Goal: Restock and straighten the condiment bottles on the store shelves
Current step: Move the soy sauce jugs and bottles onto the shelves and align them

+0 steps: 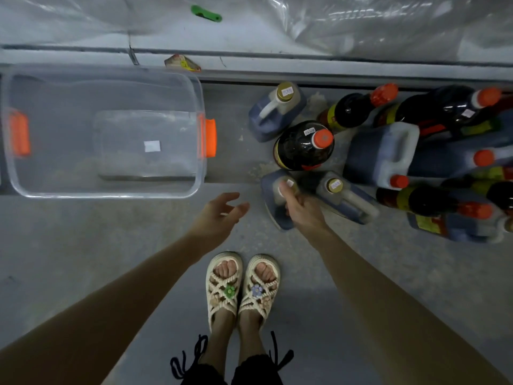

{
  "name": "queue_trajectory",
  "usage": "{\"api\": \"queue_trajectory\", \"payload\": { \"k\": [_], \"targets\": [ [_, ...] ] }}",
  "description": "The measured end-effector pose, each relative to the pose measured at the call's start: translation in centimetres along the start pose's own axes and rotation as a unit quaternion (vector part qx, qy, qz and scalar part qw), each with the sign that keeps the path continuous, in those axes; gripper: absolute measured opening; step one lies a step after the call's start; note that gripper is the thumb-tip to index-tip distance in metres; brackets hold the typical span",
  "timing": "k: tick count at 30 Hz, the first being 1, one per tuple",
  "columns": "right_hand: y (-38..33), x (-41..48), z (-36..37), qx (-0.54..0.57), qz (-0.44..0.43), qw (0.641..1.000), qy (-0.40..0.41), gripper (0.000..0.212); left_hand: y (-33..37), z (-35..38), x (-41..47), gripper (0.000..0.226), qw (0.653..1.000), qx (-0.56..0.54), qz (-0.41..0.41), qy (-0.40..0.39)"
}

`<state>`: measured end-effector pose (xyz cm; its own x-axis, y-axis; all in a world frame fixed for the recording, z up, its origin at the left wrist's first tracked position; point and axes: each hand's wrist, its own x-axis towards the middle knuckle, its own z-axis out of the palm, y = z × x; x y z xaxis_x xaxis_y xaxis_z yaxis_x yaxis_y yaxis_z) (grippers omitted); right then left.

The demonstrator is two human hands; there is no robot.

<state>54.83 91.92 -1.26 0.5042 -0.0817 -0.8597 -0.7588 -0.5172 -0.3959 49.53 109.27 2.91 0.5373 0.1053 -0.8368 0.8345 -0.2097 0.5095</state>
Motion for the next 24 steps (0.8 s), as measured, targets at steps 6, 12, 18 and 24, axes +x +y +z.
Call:
{"api": "queue_trajectory", "payload": {
  "k": [6, 12, 18, 24],
  "targets": [
    [-0.9, -6.3, -3.1, 0.003, -0.034, 0.999, 0.021, 0.063, 2.5, -1.0, -3.5, 0.046, 0.999, -0.001, 0.021, -0.026],
    [-4.6, -13.7, -7.5, -0.004, -0.112, 0.993, 0.034, 0.032, 7.2, -2.1, -9.1, 0.045, 0.997, -0.018, 0.059, -0.051],
    [-11.1, -23.3, -12.9, 0.023, -0.204, 0.971, 0.12, 0.054, 14.8, -3.4, -16.1, 0.047, 0.987, -0.005, 0.145, -0.066],
    [-19.5, -38.2, -20.3, 0.08, -0.295, 0.936, 0.172, 0.064, 26.0, -5.5, -27.6, 0.064, 0.96, -0.015, 0.255, -0.119]
  ]
}}
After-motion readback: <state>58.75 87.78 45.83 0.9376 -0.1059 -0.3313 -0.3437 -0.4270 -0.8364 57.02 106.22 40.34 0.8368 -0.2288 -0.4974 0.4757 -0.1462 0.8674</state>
